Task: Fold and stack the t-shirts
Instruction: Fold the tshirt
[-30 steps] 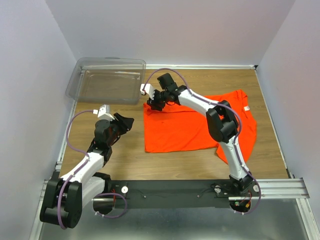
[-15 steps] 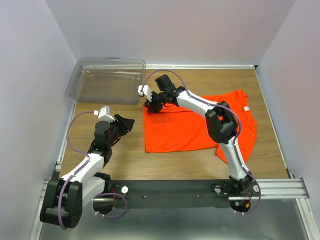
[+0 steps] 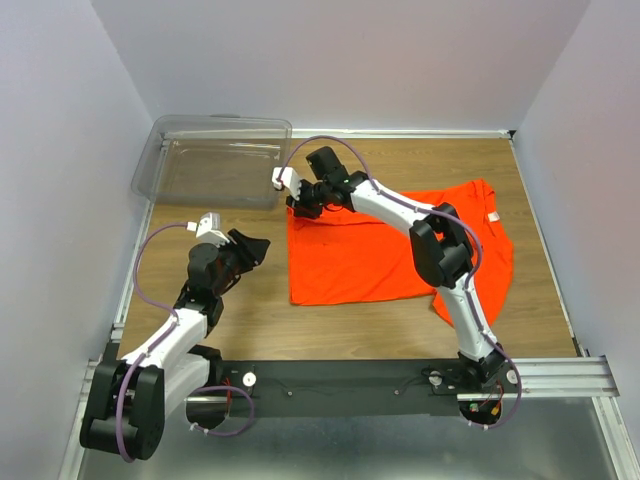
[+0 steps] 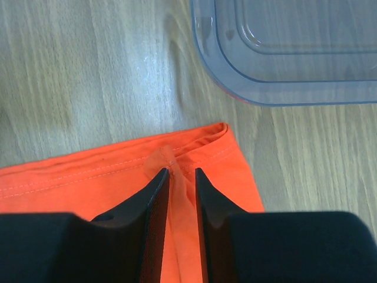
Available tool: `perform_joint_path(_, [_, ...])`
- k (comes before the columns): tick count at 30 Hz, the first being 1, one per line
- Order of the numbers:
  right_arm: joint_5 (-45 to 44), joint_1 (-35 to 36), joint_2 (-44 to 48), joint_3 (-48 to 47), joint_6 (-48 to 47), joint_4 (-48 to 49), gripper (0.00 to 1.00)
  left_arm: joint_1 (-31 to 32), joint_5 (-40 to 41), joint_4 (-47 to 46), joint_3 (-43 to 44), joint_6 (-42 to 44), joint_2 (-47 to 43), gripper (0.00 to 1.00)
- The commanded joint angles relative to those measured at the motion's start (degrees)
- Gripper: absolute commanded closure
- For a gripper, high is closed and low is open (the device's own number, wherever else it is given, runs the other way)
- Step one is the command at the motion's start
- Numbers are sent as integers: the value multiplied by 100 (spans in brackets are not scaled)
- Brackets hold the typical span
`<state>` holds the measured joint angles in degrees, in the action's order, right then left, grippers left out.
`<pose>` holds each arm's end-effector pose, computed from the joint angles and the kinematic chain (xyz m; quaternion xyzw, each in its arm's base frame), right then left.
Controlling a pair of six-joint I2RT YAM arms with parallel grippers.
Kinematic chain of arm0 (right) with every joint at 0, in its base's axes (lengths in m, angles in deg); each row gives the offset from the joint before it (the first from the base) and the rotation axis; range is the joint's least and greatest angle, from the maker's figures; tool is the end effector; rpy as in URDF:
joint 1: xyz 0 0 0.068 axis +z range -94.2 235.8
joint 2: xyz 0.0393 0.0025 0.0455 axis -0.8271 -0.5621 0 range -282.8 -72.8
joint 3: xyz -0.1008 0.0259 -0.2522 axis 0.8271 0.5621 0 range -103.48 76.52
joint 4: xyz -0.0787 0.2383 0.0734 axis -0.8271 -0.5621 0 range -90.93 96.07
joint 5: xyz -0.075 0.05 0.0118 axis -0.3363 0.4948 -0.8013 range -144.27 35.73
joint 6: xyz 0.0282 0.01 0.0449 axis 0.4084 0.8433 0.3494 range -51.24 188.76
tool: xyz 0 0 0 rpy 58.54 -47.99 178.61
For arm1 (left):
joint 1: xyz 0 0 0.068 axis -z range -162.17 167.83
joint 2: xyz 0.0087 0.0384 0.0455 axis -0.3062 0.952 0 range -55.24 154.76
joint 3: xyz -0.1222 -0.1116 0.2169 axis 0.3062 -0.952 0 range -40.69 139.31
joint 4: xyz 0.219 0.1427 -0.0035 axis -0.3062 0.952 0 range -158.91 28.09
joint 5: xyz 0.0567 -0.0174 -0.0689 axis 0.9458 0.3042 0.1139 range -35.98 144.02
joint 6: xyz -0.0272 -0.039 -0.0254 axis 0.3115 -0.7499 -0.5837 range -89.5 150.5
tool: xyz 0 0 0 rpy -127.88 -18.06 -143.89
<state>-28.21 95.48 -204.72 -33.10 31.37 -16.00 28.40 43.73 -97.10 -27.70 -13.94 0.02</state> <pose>0.3914 0.3451 0.1984 -0.6278 0.6480 0.2153 0.3736 0.1924 -0.0424 0.1835 -0.1760 0.7673 -0.3456 0.5107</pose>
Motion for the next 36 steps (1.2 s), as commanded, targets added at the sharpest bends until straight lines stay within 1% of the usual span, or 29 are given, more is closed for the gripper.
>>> perform_joint_path(1, [-137,31,-133,-138,3,-26,69,-28,-228,-231,-87,-55,54,48])
perform_joint_path(3, [-111,31,-98,-147,12,-35,68,-20,-255,-293,-78,-55,124,48])
perform_joint_path(7, [-32,40,-1,-112,65,-44,57,-28,-290,-363,-60,-12,248,48])
perform_joint_path(12, [57,31,-71,-85,56,-96,58,-28,-369,-451,-51,15,388,48])
perform_joint_path(15, [65,31,-220,-164,74,-140,59,-28,-448,-512,-51,15,467,48])
perform_joint_path(18, [83,31,-334,-261,100,-175,65,-28,-571,-565,-34,67,581,48])
perform_joint_path(19, [74,31,-343,-331,109,-193,71,-28,-606,-574,-25,85,617,48])
perform_joint_path(22, [66,31,-326,-410,126,-202,82,-28,-703,-644,10,129,792,49])
perform_joint_path(23, [65,31,-317,-428,135,-202,91,-28,-773,-714,36,138,854,50])
perform_joint_path(25, [-48,31,-256,-472,170,-202,99,-28,-843,-802,63,155,1047,52])
perform_joint_path(26, [-92,31,-221,-516,179,-193,100,-28,-922,-881,98,164,1109,55])
perform_joint_path(31, [-496,-30,34,-700,398,-175,99,-20,-1133,-1066,335,296,1653,64])
perform_joint_path(35, [-550,-101,175,-780,548,-167,99,-20,-1283,-1224,642,384,2110,71])
perform_joint_path(36, [-550,-127,219,-754,539,-167,100,-20,-1353,-1277,713,410,2294,74])
